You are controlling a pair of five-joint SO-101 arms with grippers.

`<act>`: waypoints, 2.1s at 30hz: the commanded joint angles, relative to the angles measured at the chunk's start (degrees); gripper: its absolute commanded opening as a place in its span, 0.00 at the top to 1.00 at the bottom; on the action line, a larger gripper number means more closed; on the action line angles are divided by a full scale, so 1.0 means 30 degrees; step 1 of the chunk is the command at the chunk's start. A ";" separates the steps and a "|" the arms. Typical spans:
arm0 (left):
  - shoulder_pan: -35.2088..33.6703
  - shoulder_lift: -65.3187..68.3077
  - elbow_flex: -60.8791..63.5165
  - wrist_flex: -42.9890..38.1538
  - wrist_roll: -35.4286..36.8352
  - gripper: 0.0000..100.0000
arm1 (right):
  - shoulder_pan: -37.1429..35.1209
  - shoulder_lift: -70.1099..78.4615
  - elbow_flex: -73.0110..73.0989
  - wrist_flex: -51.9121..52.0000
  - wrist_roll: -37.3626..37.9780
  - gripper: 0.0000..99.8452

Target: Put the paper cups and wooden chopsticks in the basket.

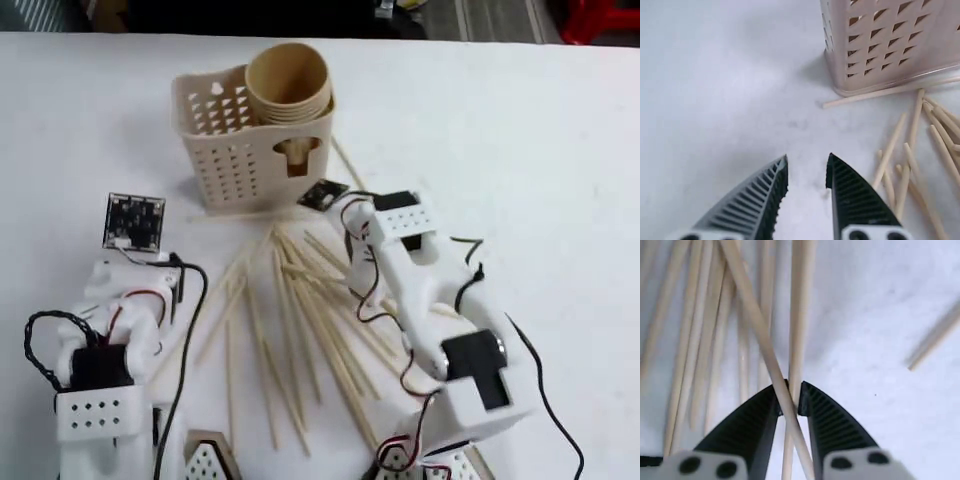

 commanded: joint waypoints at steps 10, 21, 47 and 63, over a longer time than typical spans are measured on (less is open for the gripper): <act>-0.0220 -0.0337 0.0498 -0.1348 0.0088 0.86 | 0.3150 -0.4938 0.1553 0.1773 0.0117 0.98; -0.0220 -0.0337 0.0850 -0.1963 0.0088 0.86 | 0.3853 -1.3114 0.1905 0.2066 -0.2344 0.98; -0.0249 -0.0337 0.0850 -0.1934 0.0088 0.86 | -0.4029 -1.3289 -0.5216 -0.7077 -1.0696 0.98; -0.1275 -0.0337 0.0850 -0.2374 0.0234 0.86 | -0.5700 -0.6872 -0.5216 -2.0791 -1.0696 0.98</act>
